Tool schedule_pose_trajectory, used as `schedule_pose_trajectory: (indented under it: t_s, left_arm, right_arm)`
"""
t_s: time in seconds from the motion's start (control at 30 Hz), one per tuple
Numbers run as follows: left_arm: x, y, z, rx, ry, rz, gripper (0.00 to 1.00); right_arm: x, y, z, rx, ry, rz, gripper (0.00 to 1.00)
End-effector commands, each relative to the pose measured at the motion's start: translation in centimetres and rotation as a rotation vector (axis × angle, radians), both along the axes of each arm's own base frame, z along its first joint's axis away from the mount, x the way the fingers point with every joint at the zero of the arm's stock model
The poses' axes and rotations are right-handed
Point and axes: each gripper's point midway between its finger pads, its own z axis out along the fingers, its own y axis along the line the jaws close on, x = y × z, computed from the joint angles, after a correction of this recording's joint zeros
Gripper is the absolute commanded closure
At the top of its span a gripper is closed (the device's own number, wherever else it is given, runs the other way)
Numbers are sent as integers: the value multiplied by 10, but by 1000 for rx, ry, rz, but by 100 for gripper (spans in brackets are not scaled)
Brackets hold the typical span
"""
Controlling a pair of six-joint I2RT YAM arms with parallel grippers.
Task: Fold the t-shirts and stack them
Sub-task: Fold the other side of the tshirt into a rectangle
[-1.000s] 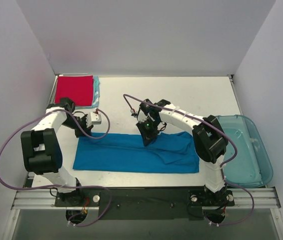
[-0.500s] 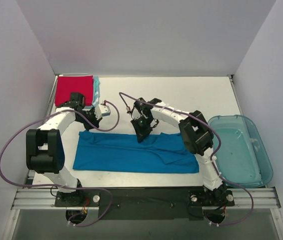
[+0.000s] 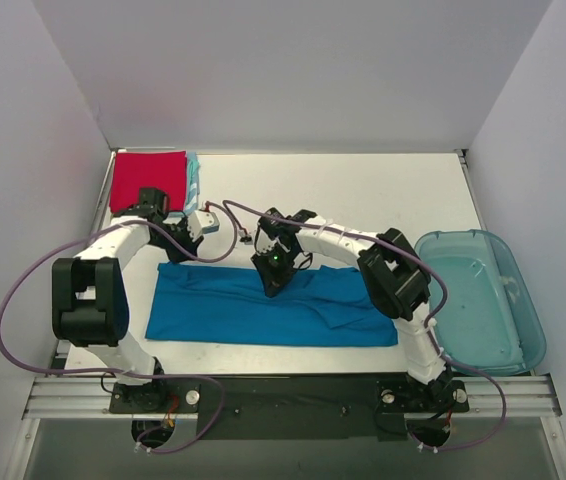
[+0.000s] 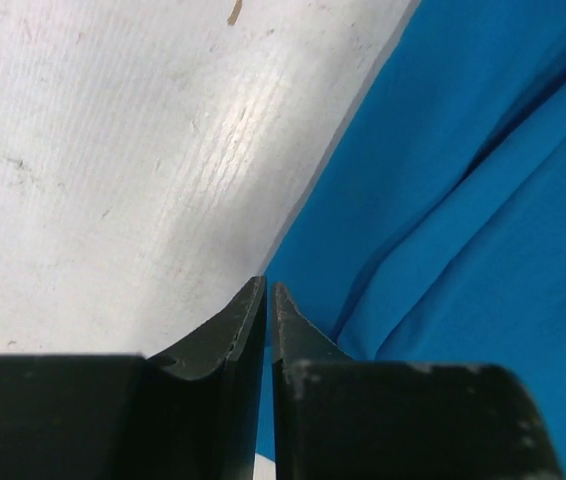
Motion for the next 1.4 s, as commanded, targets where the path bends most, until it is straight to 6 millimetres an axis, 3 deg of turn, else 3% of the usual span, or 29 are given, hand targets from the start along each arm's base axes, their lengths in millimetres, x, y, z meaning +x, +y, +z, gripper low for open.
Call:
schedule_pose_trajectory:
  t_s: [0.0, 0.1, 0.27, 0.47, 0.93, 1.2, 1.37]
  left_arm:
    - [-8, -26, 11, -112, 13, -36, 81]
    - [-3, -34, 1, -98, -14, -36, 76]
    - [9, -26, -20, -45, -6, -8, 74]
    - [-24, -4, -38, 35, 83, -111, 81]
    - [-94, 26, -15, 141, 187, -378, 82]
    - [-110, 60, -17, 265, 219, -407, 81]
    - [-111, 73, -20, 304, 216, -407, 81]
  right_arm:
    - [-8, 9, 5, 36, -9, 42, 100]
    - [-5, 11, 8, 44, -27, 37, 100]
    - [-9, 7, 5, 47, -28, 61, 100]
    - [-15, 2, -5, 69, 4, 23, 100]
    - [-10, -17, -25, 4, 6, -38, 100]
    - [-7, -16, -18, 10, -27, -36, 100]
    - [-7, -14, 2, 44, -74, -18, 100]
